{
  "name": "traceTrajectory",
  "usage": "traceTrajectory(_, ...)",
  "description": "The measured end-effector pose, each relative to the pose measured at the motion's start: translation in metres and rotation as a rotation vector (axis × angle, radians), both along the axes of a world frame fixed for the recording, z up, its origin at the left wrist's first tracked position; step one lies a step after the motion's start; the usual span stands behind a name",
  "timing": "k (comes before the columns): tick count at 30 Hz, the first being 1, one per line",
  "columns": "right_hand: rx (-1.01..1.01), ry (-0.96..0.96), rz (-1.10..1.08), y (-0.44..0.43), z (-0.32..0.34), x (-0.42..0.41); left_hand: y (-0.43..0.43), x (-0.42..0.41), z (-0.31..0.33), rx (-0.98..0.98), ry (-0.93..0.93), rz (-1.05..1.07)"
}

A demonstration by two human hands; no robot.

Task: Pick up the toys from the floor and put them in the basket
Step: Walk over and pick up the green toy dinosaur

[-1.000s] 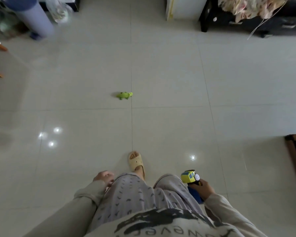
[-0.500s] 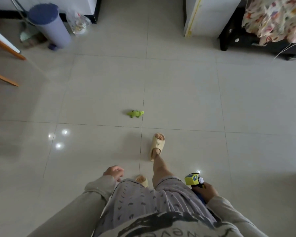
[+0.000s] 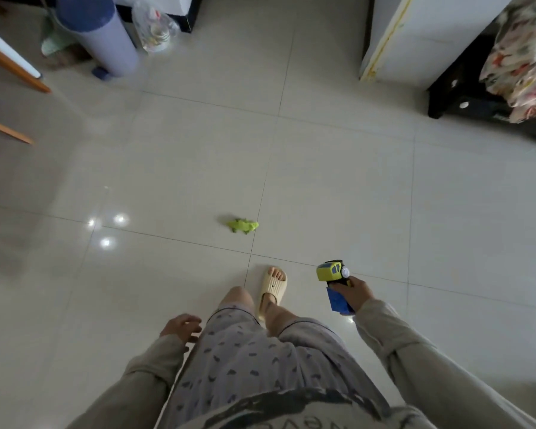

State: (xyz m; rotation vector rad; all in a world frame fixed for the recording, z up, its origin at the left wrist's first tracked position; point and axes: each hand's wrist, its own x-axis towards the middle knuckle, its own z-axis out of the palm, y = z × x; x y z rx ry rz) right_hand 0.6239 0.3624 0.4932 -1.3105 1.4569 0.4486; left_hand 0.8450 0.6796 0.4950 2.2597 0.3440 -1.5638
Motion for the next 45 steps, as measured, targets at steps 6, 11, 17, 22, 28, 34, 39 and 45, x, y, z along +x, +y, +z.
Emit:
traceTrajectory(6, -0.006, 0.066, 0.089, -0.024, -0.012, 0.014, -0.07, 0.03, 0.007, 0.005, -0.004, -0.157)
traceTrajectory(11, 0.06, 0.135, 0.078, -0.032, -0.031, 0.019, -0.135, 0.061, -0.004, 0.017, -0.04, -0.26)
traceTrajectory(17, 0.087, 0.166, -0.01, -0.041, -0.074, 0.048, -0.187, 0.096, -0.045, 0.009, -0.004, -0.417)
traceTrajectory(22, 0.194, 0.165, -0.218, -0.045, -0.128, 0.083, -0.226, 0.132, -0.113, 0.002, -0.047, -0.493)
traceTrajectory(28, 0.238, 0.097, -0.463, -0.063, -0.246, 0.121, -0.255, 0.162, -0.263, 0.01, -0.108, -0.591)
traceTrajectory(34, 0.227, 0.089, -0.466, -0.053, -0.368, 0.138, -0.271, 0.165, -0.434, 0.021, -0.112, -0.673)
traceTrajectory(39, 0.274, 0.104, -0.528, -0.03, -0.451, 0.122, -0.273, 0.165, -0.544, -0.001, -0.397, -0.808)
traceTrajectory(45, 0.306, 0.084, -0.644, -0.018, -0.502, 0.102, -0.273, 0.166, -0.624, 0.039, -0.576, -0.926)
